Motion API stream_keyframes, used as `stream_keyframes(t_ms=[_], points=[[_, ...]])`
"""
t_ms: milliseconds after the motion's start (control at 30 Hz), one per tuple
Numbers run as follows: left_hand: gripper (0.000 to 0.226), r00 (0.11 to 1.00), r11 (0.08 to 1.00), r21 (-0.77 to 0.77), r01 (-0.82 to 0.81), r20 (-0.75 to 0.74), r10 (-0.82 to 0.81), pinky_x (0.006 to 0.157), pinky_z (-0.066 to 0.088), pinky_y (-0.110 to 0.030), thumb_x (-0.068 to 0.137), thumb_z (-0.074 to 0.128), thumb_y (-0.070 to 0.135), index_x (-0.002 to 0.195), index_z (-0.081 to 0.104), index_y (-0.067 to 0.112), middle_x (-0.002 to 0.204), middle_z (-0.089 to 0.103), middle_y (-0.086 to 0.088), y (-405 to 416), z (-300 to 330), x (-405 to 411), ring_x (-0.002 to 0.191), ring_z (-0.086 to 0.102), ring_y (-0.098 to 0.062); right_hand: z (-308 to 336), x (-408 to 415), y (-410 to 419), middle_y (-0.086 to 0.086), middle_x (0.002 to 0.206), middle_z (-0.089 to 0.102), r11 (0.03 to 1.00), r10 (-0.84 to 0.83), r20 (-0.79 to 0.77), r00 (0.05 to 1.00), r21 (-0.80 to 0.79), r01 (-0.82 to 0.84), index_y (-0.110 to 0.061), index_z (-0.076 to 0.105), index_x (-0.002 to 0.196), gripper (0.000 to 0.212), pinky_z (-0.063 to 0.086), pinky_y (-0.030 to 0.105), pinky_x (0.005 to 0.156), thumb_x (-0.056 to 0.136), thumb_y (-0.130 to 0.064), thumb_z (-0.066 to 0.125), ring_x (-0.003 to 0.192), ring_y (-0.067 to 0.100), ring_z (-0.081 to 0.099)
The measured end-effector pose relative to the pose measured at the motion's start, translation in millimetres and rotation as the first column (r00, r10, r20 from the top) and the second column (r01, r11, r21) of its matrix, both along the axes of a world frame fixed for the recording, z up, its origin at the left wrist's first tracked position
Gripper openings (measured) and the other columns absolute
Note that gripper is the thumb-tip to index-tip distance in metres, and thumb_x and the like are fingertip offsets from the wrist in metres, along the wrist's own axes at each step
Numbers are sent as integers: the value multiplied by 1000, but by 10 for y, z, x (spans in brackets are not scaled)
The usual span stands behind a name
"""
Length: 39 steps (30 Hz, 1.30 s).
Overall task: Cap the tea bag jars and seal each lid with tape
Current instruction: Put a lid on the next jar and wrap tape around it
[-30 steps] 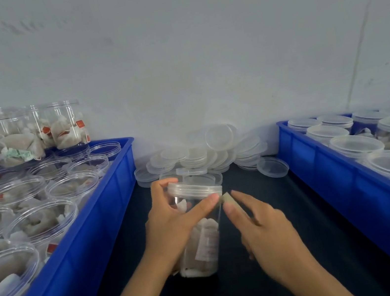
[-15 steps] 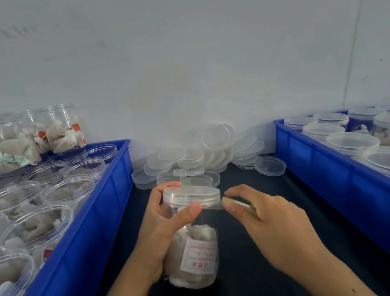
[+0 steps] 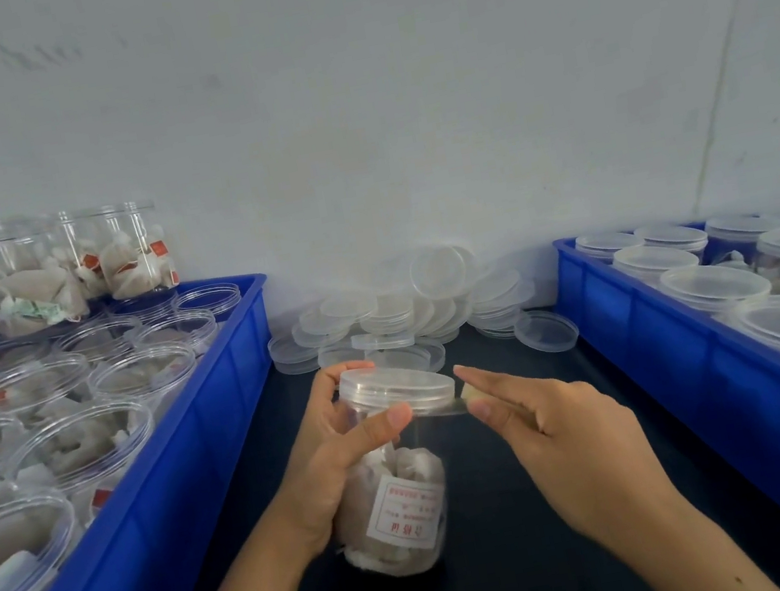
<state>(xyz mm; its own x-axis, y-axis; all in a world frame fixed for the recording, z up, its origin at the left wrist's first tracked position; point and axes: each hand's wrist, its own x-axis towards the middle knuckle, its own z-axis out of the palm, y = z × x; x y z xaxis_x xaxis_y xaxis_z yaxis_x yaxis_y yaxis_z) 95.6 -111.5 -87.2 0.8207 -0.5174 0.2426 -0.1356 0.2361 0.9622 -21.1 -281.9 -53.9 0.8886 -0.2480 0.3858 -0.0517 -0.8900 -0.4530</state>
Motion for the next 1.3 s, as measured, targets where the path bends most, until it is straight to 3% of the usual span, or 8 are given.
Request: stream_keyframes(t_ms=[333, 533, 700, 833, 967, 1067, 1133, 1300], points=[[73, 996, 996, 21, 87, 13, -88, 76, 55, -29, 59, 74, 43, 122, 49, 17, 106, 70, -4, 14, 5, -75, 90, 69, -19, -86, 71, -16, -32, 53, 49, 997, 45, -41, 998, 69, -42, -63, 38, 131, 39, 44, 19, 66, 93, -58, 33, 56, -3, 48], [64, 999, 1000, 0, 19, 45, -19, 70, 56, -25, 69, 67, 48, 120, 51, 12, 96, 72, 1, -58, -20, -108, 82, 69, -14, -153, 105, 19, -18, 52, 53, 987, 56, -6, 998, 148, -55, -59, 39, 133, 41, 34, 17, 51, 93, -59, 32, 48, -1, 48], [65, 989, 994, 67, -90, 125, 81, 71, 55, -25, 70, 59, 62, 115, 59, 15, 94, 71, -8, -67, -27, -96, 84, 70, -20, -172, 103, 42, -17, 75, 69, 983, 52, 18, 998, 176, -54, -55, 39, 136, 43, 48, 20, 61, 94, -58, 31, 60, -3, 58], [44, 821, 897, 108, -429, 460, 338, 79, 51, -16, 84, 50, 67, 115, 64, 38, 100, 65, 6, -64, 13, -86, 90, 64, -4, -224, 103, 130, -31, 48, 48, 982, 33, 46, 998, 182, -41, -46, 37, 141, 41, 29, 18, 51, 100, -44, 28, 43, 0, 44], [48, 623, 712, 132, -690, 609, 491, 78, 50, -15, 90, 28, 60, 131, 48, 44, 113, 62, 13, -196, 89, -245, 90, 58, 10, -266, 96, 251, -15, 53, 44, 985, 18, 95, 995, 167, -33, -39, 30, 146, 45, 38, 22, 61, 102, -39, 25, 53, 2, 41], [92, 666, 621, 339, -707, 614, 423, 90, 52, -39, 71, 21, 84, 150, 20, 37, 134, 54, 8, -290, 120, -361, 111, 60, -10, -255, 90, 337, -15, 68, 47, 990, 58, 131, 990, 123, -74, -36, 21, 150, 49, 42, 20, 60, 101, -38, 23, 62, 4, 50], [112, 714, 593, 427, -683, 562, 418, 86, 48, -38, 50, 26, 97, 145, 17, 38, 132, 52, 8, -292, 137, -348, 113, 57, -15, -233, 80, 364, -15, 73, 49, 990, 109, 147, 983, 74, -121, -33, 19, 151, 52, 45, 19, 60, 100, -37, 23, 67, 3, 54], [92, 836, 760, 362, -540, 337, 433, 70, 45, -26, 36, 58, 90, 112, 39, 43, 94, 56, 19, -188, 166, -212, 87, 58, -3, -163, 40, 438, -13, 92, 58, 984, 172, 144, 975, 23, -177, -32, 11, 152, 54, 46, 19, 67, 100, -41, 23, 81, 3, 57]])
